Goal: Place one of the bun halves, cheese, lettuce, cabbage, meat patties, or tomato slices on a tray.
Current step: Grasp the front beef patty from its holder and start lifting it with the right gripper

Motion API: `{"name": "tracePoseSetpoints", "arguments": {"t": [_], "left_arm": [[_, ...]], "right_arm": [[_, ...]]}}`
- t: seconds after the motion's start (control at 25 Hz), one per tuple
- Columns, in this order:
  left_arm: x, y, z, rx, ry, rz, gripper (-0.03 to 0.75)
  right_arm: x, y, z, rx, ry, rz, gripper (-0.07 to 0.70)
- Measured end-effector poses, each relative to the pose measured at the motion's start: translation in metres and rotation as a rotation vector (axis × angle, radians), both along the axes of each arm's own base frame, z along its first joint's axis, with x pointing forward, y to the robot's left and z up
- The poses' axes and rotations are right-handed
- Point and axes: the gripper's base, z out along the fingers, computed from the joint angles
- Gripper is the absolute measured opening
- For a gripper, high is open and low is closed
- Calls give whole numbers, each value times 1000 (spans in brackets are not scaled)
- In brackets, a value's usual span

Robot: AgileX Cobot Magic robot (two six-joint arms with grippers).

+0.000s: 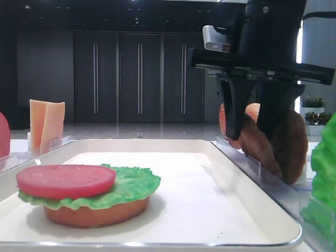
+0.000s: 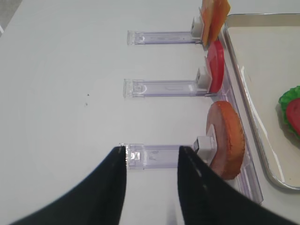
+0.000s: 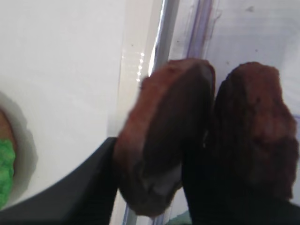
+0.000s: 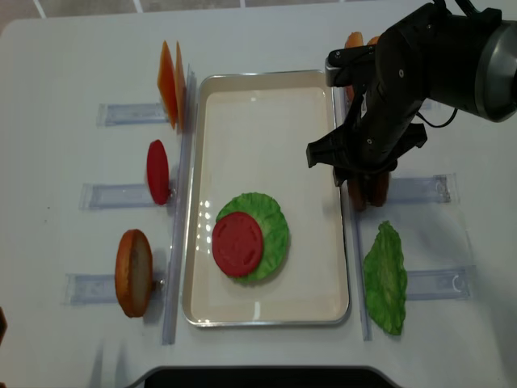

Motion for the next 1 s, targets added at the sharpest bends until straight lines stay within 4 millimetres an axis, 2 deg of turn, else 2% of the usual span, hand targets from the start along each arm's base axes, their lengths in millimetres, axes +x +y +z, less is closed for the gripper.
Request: {"name": "tracePoseSetpoints", "arguments": {"t": [0.16,0.8,1.0], "left_arm": [[0,0,0,0,0,0,282],[0,0,0,0,0,0,282],[0,0,0,0,0,0,282]], "right_arm": [[0,-1,0,-9,1,4,205],[0,-4,2,-51,-11,30,178],[-3,-7,11,-64,-18,35,142]]}}
